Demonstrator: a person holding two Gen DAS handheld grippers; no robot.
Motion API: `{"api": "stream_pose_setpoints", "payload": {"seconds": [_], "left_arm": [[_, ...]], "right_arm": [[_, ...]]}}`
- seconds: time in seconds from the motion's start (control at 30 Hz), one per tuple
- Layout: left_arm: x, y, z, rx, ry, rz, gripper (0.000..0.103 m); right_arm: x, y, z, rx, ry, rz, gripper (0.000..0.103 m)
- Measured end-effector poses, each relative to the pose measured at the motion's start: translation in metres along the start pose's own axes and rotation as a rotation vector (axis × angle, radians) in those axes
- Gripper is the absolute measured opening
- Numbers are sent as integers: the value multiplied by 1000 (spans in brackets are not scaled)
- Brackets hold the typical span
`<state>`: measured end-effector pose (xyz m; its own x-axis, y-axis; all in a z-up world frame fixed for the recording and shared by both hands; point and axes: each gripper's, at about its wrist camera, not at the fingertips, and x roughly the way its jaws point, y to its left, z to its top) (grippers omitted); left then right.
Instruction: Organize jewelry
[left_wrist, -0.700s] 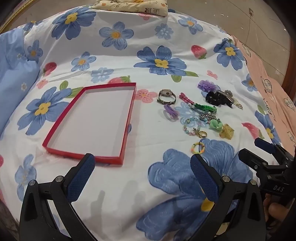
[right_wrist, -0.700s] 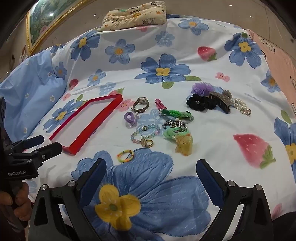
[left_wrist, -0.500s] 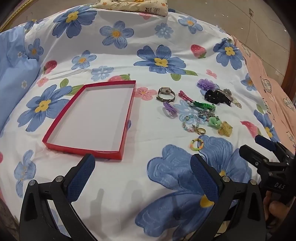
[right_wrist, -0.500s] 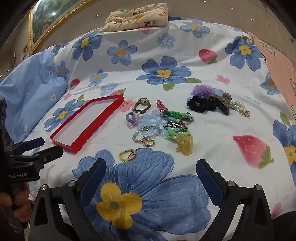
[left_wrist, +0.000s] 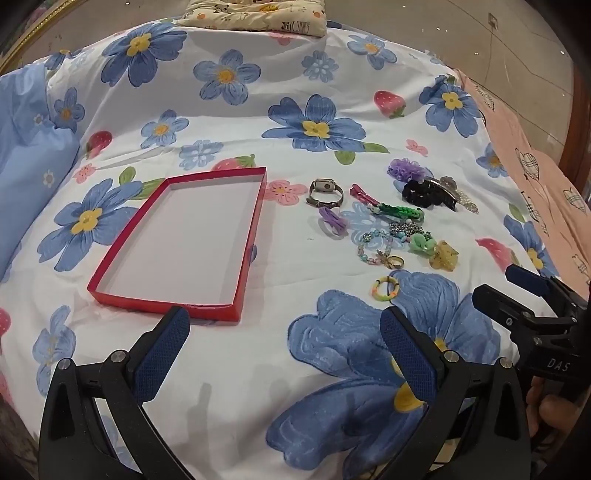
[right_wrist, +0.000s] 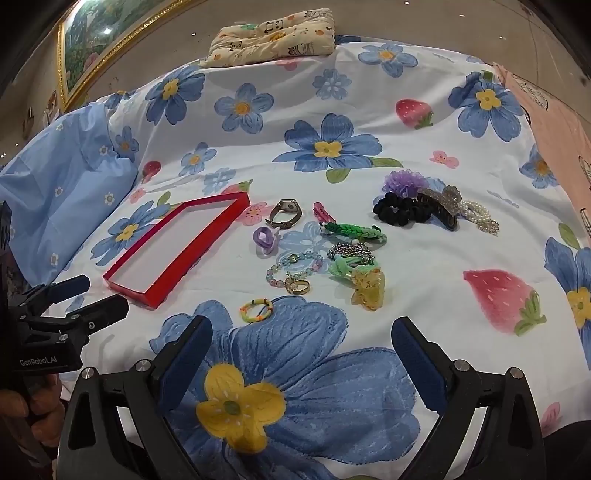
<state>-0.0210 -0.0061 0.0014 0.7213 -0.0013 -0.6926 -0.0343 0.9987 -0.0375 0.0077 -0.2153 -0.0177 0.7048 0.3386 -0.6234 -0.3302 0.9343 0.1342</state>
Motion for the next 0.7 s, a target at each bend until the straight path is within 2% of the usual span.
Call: {"api": "stream_pose_setpoints", "payload": {"seconds": [0.7], "left_arm": [[2,-2,3,2,0,3,103]], "right_arm": [[-3,4,2,-2,-11,10,99]]}}
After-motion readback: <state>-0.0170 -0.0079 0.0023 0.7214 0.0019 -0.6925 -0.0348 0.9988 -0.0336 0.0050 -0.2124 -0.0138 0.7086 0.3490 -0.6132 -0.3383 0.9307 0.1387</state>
